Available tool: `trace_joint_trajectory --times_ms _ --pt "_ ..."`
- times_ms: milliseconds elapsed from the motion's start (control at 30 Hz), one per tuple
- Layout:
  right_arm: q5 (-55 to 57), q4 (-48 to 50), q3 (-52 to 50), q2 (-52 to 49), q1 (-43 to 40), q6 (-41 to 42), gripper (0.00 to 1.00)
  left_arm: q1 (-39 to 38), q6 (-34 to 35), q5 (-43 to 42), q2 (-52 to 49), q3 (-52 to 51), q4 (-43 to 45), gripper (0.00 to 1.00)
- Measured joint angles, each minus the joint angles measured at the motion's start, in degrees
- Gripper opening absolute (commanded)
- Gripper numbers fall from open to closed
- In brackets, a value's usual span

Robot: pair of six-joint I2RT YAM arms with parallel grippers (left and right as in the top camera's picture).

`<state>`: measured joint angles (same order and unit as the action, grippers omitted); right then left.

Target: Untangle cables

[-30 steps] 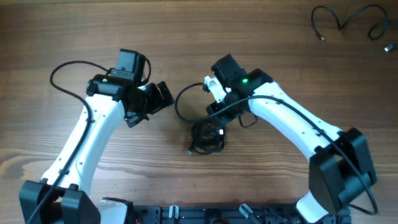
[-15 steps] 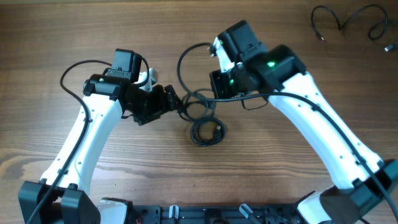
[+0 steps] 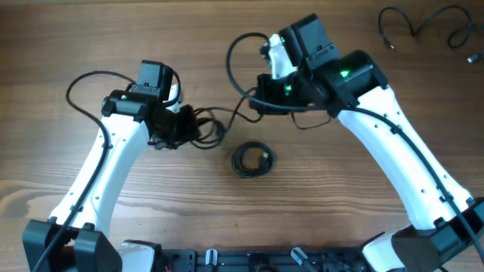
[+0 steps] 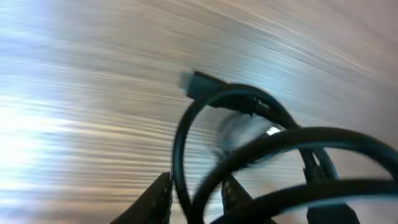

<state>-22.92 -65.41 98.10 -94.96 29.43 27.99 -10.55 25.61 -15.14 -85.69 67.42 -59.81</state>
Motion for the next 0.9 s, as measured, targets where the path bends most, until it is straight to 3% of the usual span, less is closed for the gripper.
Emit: trace_joint_trajectory --times_ms 100,267,367,433,533,633,700,733,800,833,867,900 --pt "10.6 -3.9 0.0 0.0 -1.9 3.4 0.04 -0.2 3.5 10.1 0.0 0.0 -1.3 0.35" --pt "21.2 -5.2 0.0 0.0 -2.0 9.1 0.04 -0.5 4.5 13.2 0.0 0.0 -1.2 0.36" --pt "26.6 -5.4 0.0 0.0 -1.7 11.5 0.04 -0.6 6.2 16.0 0.0 0.0 -1.3 0.52" --pt "29.6 -5.3 0.0 -0.2 -1.6 13.7 0.04 0.0 7.0 17.3 0.0 0.0 -1.2 0.72" --pt "30.5 -3.6 0.0 -0.9 -1.6 16.0 0.04 1.1 7.4 17.6 0.0 0.0 -0.7 0.74" --pt "29.4 -2.1 0.0 -2.2 -2.3 16.8 0.04 1.8 7.1 13.0 0.0 0.0 1.2 0.69" --pt "28.2 -1.2 0.0 -3.3 -2.8 15.8 0.04 2.1 4.4 5.8 0.0 0.0 4.2 0.5" --pt "27.0 -0.6 0.0 -4.2 -3.0 14.4 0.04 2.3 1.9 0.0 0.0 0.0 5.9 0.27" --pt "24.4 -0.4 0.0 -6.3 -3.1 11.8 0.04 2.3 -1.3 -6.5 0.0 0.0 6.4 0.23" --pt "23.7 -0.4 0.0 -6.8 -3.1 11.1 0.04 2.3 -1.5 -6.4 0.0 0.0 6.3 0.3" --pt "23.3 -0.4 0.0 -6.9 -3.1 10.7 0.04 2.3 -0.3 -4.5 0.0 0.0 5.7 0.54" --pt "22.8 -0.3 0.0 -6.9 -3.1 10.2 0.04 2.3 2.3 -0.3 0.0 0.0 4.7 0.63"
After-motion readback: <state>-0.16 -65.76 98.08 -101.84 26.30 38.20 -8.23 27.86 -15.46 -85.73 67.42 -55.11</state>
